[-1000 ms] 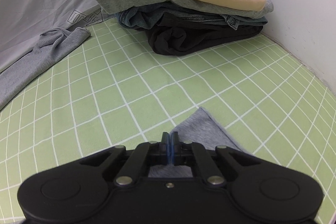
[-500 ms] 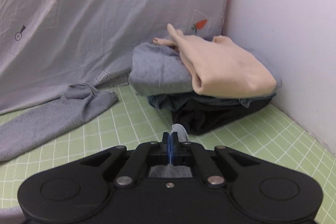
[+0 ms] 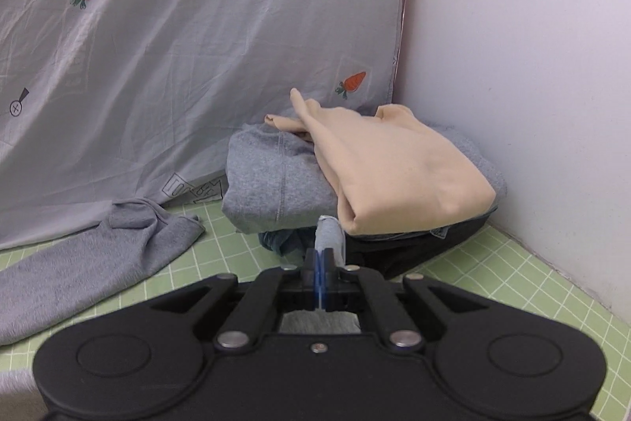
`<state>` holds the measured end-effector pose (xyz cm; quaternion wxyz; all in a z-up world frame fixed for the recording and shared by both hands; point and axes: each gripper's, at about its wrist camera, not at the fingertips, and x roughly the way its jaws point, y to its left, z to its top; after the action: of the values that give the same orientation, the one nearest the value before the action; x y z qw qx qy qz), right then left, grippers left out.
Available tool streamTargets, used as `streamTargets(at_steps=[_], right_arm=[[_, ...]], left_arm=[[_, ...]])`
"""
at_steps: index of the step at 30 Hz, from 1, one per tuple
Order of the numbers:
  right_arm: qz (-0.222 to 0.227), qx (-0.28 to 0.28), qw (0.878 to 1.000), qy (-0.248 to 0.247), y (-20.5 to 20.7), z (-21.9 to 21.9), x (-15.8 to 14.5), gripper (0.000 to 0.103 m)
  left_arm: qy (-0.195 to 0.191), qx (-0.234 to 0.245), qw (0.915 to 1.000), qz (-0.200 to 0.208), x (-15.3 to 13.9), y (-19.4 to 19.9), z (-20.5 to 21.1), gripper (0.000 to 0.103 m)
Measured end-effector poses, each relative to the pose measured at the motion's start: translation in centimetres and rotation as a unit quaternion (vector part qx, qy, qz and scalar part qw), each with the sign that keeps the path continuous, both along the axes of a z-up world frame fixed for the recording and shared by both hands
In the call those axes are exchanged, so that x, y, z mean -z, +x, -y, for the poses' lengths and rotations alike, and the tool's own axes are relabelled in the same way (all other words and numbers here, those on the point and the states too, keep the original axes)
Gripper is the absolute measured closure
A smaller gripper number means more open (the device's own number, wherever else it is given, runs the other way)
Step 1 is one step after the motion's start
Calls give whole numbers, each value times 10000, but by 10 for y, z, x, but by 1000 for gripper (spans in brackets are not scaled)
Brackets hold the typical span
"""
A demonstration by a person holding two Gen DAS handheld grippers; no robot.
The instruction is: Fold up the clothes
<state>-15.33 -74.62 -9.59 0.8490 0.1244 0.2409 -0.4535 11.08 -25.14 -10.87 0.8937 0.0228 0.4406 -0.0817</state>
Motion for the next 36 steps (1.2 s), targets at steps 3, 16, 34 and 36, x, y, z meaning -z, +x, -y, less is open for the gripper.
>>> streamTargets(at_steps=[3,16,34,36], right_arm=[[-97,-108,9986,516,16,18,23,102],[-377,895,9872,1262,-58,-3,71,45],[292,1031,9650,2392,-81,-6,97,102],[833,1253,9459,2876,-95,-4,98,102]], left_arm=[[-133,-54,9998,-112,13,15,8,89],[-378,-877,9936,-609,26,-35,-63,36],[-1255,-2285,9497,-1734,76,-111,-165,36],[-1628,-2502,9370,-1813,77,-116,-176,36]])
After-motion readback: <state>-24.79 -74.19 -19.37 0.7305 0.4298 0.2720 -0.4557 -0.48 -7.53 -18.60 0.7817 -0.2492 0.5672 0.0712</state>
